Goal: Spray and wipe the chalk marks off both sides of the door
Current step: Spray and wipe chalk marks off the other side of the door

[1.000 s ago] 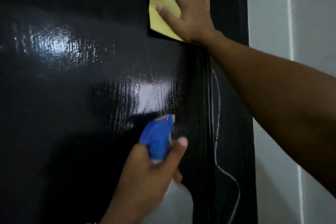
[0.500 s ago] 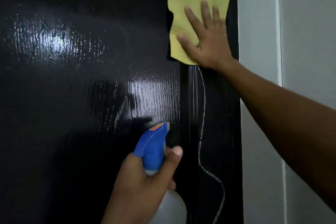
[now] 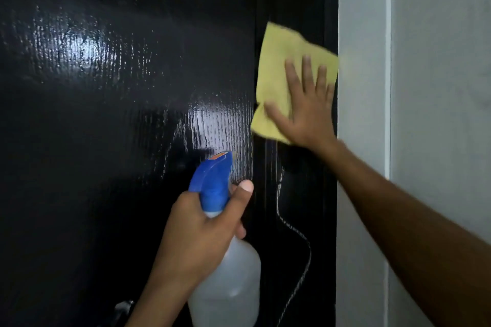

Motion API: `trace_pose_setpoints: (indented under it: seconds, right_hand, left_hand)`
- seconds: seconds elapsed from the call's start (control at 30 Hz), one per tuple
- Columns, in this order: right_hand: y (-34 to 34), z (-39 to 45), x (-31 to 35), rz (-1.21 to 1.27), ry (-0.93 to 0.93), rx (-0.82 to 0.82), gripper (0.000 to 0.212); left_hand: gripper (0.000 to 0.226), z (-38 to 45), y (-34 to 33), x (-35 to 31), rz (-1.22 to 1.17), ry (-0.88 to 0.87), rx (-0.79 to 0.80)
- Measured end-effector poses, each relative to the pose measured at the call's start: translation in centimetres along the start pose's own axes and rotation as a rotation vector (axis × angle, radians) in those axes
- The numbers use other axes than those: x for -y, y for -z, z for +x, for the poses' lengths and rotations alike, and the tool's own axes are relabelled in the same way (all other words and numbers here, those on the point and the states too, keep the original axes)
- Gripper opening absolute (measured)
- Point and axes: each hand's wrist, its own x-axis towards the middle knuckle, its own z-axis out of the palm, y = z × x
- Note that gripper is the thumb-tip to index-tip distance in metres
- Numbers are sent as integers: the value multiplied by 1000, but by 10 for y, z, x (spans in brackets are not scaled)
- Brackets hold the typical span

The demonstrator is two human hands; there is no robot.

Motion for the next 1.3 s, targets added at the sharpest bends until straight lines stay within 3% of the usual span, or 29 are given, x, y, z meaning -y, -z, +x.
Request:
trace_pose_setpoints:
  seconds: [0.13,0.23,0.37,0.5,0.6,0.73,0.93,1.07,1.3]
  right_hand:
    - [19,96,3,20,-56,-61,85]
    - [13,96,2,3,-38,-129,79]
    - [-6,1,14,-1,15,-151,71]
    - [-31,-172,18,16,29,-41,74]
    - [-40,-231,12,8,27,47,76]
    - [-30,-181,10,20,34,63,82]
    - [-14,-57,25,30,-108,-64,80]
    - [-21,-74,27,6,-83,-108,71]
    - [-36,-181,30,27,-69,-9,70]
  left_hand:
    - [22,-13,3,-3,-24,-10,-61]
    - [14,-25,5,-3,-44,24,-115]
    - [35,-29,1,0,78,13,-111]
    - [36,-32,-5,-3,90,-35,-155]
    - [30,-41,-9,-8,62,-46,-153]
    - [13,-53,-9,-17,99,-104,-165]
    - [37,-49,-10,-13,109,-7,-160]
    - [37,-49,-6,-7,137,23,-175]
    - [40,-59,19,4,197,13,-186]
